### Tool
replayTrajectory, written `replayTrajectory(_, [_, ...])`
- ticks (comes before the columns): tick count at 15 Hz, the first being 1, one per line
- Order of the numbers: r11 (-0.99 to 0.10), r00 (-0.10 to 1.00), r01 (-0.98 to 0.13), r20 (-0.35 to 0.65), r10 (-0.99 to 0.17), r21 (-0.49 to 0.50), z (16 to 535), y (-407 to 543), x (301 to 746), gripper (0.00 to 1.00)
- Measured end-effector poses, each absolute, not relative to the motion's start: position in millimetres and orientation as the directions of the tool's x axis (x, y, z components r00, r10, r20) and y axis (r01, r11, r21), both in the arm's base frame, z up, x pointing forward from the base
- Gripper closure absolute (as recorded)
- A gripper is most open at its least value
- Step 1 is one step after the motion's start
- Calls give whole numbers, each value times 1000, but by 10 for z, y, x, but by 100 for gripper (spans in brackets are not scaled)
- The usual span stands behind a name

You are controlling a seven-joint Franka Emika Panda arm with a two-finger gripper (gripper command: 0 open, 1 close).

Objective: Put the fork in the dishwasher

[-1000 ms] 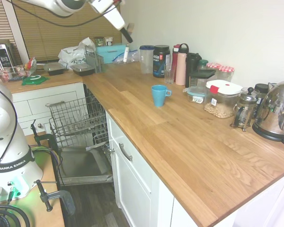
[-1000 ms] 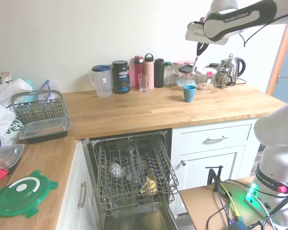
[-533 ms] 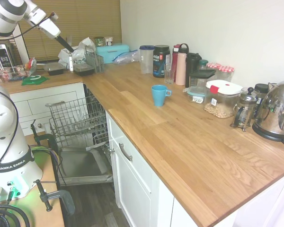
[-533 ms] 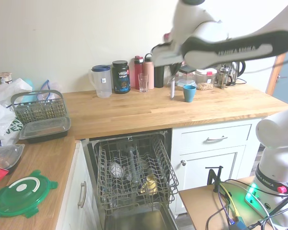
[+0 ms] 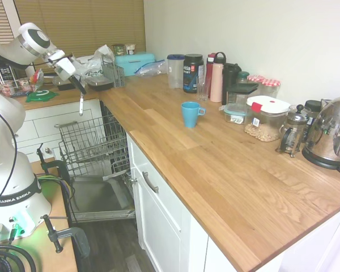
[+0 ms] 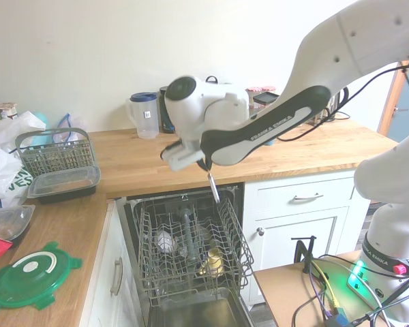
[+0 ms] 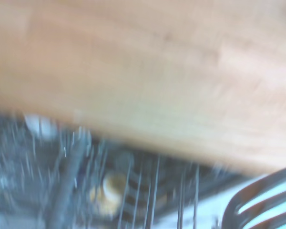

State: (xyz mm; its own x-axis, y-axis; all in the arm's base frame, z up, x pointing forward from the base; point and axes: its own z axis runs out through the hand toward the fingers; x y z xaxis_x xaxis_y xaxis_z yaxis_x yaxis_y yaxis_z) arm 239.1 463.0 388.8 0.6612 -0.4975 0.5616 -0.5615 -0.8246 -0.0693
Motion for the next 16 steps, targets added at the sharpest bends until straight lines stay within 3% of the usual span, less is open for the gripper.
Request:
replayTrajectory(4, [-812, 723, -584, 466, -510, 16, 3343, 4711, 2546, 100])
replayTrajectory(10, [-804, 792, -586, 284, -541, 103, 2516, 5150, 3144, 100])
replayTrajectory(13, [-807, 811, -579, 189, -554, 116, 2393, 5285, 3319, 100])
replayTrajectory(16, [-802, 809, -585, 21, -587, 123, 2448, 5239, 3484, 100])
